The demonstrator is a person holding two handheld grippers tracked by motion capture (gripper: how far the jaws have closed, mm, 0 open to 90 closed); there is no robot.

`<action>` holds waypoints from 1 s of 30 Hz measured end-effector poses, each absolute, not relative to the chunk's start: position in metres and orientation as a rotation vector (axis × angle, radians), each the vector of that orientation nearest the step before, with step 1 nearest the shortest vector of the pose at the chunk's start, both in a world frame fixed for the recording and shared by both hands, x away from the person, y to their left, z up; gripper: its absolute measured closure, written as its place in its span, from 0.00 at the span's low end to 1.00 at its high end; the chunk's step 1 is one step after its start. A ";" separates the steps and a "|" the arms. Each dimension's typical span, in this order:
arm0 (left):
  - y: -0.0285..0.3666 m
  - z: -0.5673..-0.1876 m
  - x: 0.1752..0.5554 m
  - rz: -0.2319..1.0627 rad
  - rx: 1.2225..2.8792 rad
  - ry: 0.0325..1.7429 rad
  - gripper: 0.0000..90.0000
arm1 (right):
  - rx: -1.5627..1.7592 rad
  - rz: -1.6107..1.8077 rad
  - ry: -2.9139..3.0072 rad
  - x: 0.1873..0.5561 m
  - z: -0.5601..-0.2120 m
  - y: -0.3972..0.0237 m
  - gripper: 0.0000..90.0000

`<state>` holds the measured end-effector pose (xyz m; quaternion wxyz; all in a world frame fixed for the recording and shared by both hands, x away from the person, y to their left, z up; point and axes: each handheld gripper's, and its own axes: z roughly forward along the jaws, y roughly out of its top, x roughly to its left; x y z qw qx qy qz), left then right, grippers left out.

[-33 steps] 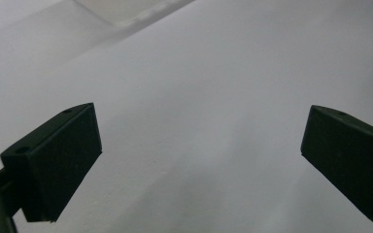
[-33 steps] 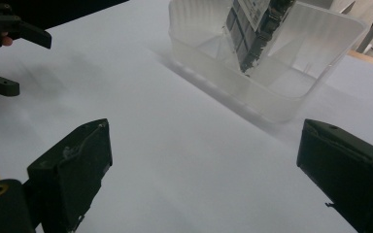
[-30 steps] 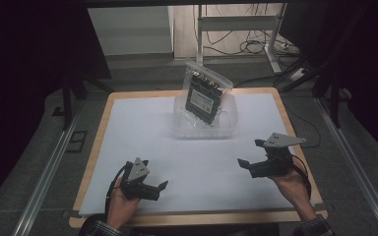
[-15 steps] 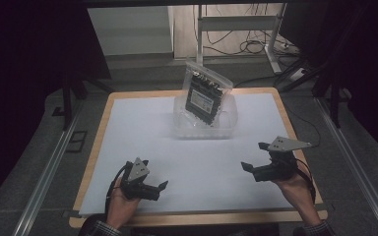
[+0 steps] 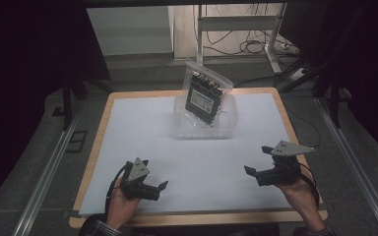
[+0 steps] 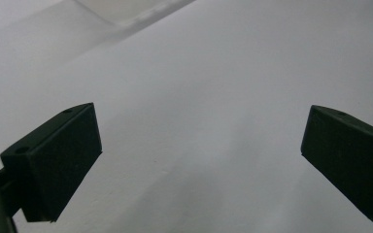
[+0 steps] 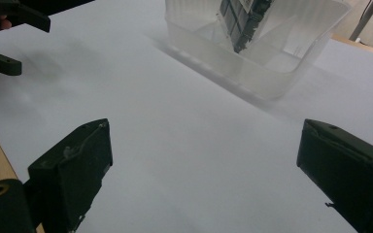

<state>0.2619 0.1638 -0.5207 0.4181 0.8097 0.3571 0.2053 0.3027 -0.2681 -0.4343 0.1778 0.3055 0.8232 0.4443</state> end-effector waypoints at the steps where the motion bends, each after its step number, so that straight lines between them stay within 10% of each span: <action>1: 0.164 -0.521 0.262 0.515 2.031 0.896 0.01 | 0.866 1.255 2.329 0.302 -0.434 -0.269 0.07; 30: 0.163 -0.521 0.262 0.516 2.039 0.895 0.01 | 0.958 1.194 2.263 0.287 -0.450 -0.305 0.05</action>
